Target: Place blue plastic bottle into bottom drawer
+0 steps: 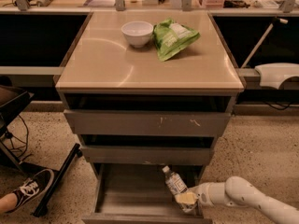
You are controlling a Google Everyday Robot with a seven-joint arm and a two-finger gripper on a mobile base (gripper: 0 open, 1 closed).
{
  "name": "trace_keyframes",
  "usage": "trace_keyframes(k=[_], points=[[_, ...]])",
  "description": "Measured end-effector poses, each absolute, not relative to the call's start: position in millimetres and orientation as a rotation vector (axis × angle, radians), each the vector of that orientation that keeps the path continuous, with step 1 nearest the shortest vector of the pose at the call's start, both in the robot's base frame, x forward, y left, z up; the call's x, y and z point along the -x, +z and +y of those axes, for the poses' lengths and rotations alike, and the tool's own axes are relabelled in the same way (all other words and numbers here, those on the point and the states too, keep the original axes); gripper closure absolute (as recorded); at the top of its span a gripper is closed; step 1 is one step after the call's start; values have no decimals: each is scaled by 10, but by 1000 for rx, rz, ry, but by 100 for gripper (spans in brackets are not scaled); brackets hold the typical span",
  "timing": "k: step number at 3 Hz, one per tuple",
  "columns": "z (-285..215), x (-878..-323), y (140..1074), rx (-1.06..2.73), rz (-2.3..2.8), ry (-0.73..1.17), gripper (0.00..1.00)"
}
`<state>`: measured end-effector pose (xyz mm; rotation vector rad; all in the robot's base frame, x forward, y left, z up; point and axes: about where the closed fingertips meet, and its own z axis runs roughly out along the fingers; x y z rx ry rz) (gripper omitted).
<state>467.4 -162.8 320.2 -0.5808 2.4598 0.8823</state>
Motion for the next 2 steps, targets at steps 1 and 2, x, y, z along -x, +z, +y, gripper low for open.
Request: trace_keyframes(k=[1, 2], points=[[-1456, -4814, 2588, 516, 2517, 1037, 100], [-1616, -5083, 2536, 469, 2500, 1006, 100]])
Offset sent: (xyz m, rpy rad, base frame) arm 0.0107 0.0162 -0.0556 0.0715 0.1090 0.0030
